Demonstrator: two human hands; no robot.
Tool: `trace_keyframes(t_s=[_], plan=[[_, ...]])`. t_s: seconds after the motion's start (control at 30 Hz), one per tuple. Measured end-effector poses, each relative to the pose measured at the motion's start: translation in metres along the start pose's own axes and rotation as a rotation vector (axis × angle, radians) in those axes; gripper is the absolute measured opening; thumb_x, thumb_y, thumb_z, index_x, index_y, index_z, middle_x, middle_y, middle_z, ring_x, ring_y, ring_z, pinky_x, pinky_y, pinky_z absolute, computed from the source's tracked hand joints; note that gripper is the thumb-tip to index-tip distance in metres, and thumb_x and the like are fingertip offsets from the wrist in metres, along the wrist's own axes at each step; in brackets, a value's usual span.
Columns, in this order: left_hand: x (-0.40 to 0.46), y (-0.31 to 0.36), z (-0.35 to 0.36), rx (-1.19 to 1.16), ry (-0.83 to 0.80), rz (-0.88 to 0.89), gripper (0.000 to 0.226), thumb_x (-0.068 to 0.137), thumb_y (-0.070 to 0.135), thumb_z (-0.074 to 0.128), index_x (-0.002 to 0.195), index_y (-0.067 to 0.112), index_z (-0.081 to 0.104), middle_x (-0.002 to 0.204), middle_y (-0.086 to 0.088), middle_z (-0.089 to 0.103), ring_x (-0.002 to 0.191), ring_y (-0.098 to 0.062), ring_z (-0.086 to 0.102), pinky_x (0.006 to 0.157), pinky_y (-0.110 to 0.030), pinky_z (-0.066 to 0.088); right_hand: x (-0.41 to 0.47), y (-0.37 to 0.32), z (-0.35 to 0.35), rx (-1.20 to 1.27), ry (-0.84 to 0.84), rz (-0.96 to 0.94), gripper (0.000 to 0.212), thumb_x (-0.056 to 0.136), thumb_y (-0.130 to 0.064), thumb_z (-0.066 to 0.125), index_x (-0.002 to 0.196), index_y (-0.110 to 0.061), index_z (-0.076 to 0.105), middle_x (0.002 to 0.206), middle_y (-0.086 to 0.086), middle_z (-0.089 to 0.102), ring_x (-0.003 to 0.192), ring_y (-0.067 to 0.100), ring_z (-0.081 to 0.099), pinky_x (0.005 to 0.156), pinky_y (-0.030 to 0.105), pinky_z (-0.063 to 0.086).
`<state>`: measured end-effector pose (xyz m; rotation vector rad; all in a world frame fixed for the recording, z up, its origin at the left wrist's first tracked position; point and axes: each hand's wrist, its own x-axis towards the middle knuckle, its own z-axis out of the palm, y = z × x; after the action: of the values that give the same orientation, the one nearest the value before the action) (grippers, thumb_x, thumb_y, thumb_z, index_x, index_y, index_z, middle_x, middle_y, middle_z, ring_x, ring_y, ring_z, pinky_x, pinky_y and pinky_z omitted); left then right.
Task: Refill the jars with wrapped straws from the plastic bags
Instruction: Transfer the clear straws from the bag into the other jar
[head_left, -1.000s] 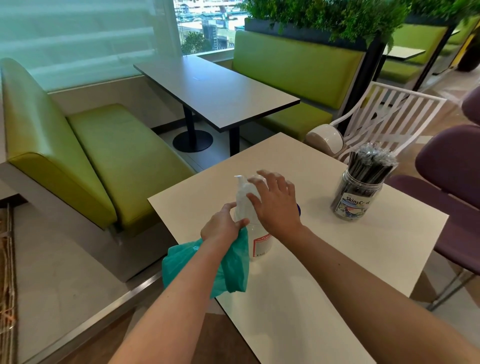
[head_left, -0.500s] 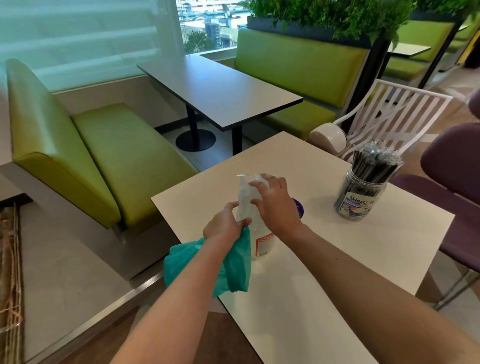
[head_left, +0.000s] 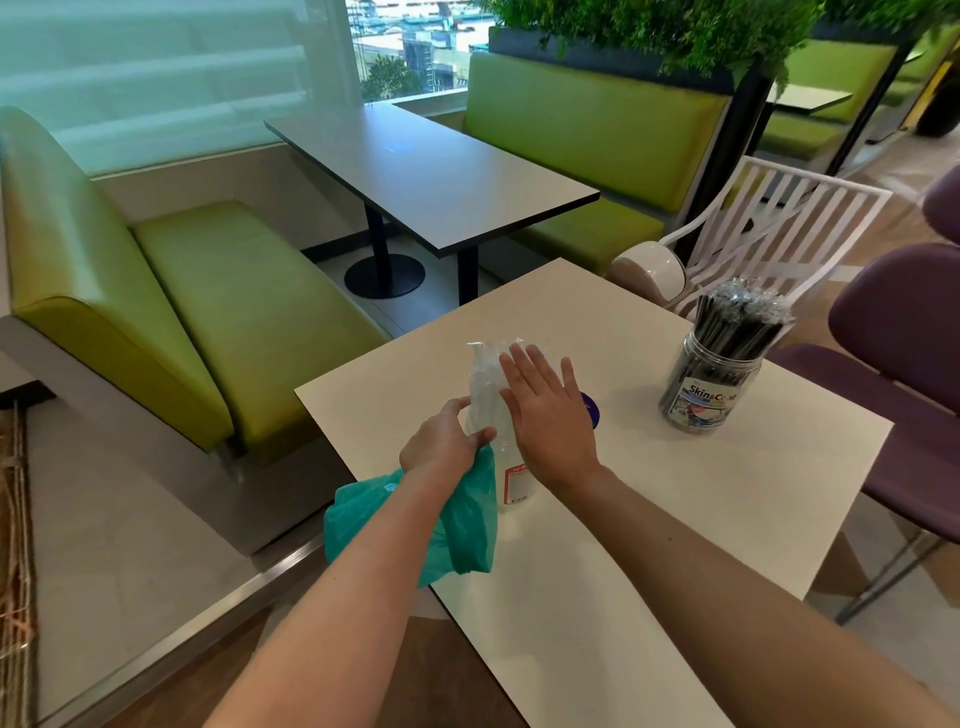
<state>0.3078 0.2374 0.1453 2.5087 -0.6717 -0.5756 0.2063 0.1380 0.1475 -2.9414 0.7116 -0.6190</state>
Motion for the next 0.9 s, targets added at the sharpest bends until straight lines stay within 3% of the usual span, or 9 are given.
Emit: trace_keyframes(t_s=[0.1,0.17,0.27,0.33,0.4,0.53,0.67,0.77,0.9], plan=[[-0.001,0.0,-0.001,0.0,0.01,0.01,0.065,0.086,0.061,0.059,0.143,0.042,0.036,0.119,0.004,0.066,0.102,-0.019,0.064,0.081,-0.038,0.055,-0.004,0.0,-0.003,0.016,-0.047,-0.018,0.051,0.105,-0.027,0.035,0.153,-0.015,0.023,0.16,0.003,0.02,0.149,0.018,0.008,0.117,0.04,-0.011],[-0.002,-0.002,-0.001,-0.029,0.028,0.028,0.063,0.086,0.06,0.06,0.142,0.041,0.04,0.116,0.007,0.067,0.101,-0.018,0.064,0.083,-0.04,0.055,-0.006,-0.002,-0.01,0.06,0.001,0.007,0.047,0.105,-0.031,0.034,0.15,-0.018,0.032,0.158,0.002,0.027,0.149,0.02,0.013,0.117,0.039,-0.011],[-0.006,-0.004,-0.003,-0.083,0.04,0.053,0.057,0.087,0.057,0.061,0.138,0.039,0.047,0.108,0.011,0.066,0.098,-0.015,0.062,0.08,-0.036,0.054,-0.017,-0.009,-0.02,0.162,0.153,0.133,0.034,0.1,-0.03,0.047,0.134,-0.025,0.053,0.145,0.0,0.046,0.14,0.021,0.032,0.121,0.039,0.013],[-0.007,-0.007,-0.004,-0.132,0.043,0.057,0.051,0.087,0.055,0.063,0.133,0.035,0.052,0.108,0.009,0.067,0.098,-0.014,0.061,0.077,-0.034,0.051,-0.03,-0.016,-0.023,0.214,0.218,0.25,0.024,0.095,-0.027,0.055,0.119,-0.028,0.06,0.131,-0.003,0.052,0.125,0.016,0.039,0.109,0.036,0.031],[-0.01,-0.009,-0.005,-0.219,0.038,0.054,0.043,0.088,0.05,0.065,0.124,0.029,0.058,0.11,0.005,0.067,0.098,-0.015,0.062,0.079,-0.033,0.05,-0.043,-0.023,-0.022,0.273,0.21,0.325,0.018,0.092,-0.027,0.058,0.11,-0.028,0.062,0.119,-0.005,0.053,0.114,0.013,0.04,0.099,0.031,0.033],[-0.015,-0.016,-0.003,-0.386,0.039,0.056,0.028,0.086,0.044,0.071,0.102,0.022,0.065,0.101,0.005,0.068,0.09,-0.011,0.062,0.076,-0.03,0.049,-0.062,-0.033,-0.019,0.657,-0.023,0.366,0.023,0.088,-0.039,0.064,0.104,-0.023,0.061,0.109,-0.006,0.053,0.104,0.007,0.046,0.086,0.013,0.042],[-0.02,-0.018,-0.004,-0.525,-0.062,0.058,0.027,0.086,0.036,0.073,0.102,0.015,0.068,0.103,0.002,0.07,0.097,-0.015,0.064,0.086,-0.032,0.051,-0.069,-0.037,-0.015,0.814,-0.338,0.448,0.062,0.061,-0.067,0.073,0.106,-0.027,0.058,0.115,-0.008,0.051,0.106,0.01,0.052,0.092,0.031,0.051],[-0.034,-0.014,-0.007,-0.724,-0.18,0.024,0.026,0.085,0.031,0.074,0.103,0.012,0.068,0.104,-0.005,0.071,0.094,-0.018,0.067,0.083,-0.032,0.055,-0.075,-0.04,-0.021,0.921,-0.492,0.496,0.072,0.062,-0.049,0.084,0.115,-0.026,0.041,0.113,-0.01,0.048,0.107,0.01,0.053,0.087,0.028,0.051],[-0.049,-0.012,-0.011,-0.877,-0.263,0.129,0.034,0.085,0.038,0.072,0.109,0.015,0.066,0.108,-0.007,0.071,0.097,-0.018,0.069,0.082,-0.029,0.056,-0.074,-0.032,-0.022,1.15,-0.387,0.602,0.074,0.075,-0.023,0.081,0.124,-0.027,0.025,0.119,0.001,0.053,0.105,0.015,0.06,0.087,0.031,0.054]])
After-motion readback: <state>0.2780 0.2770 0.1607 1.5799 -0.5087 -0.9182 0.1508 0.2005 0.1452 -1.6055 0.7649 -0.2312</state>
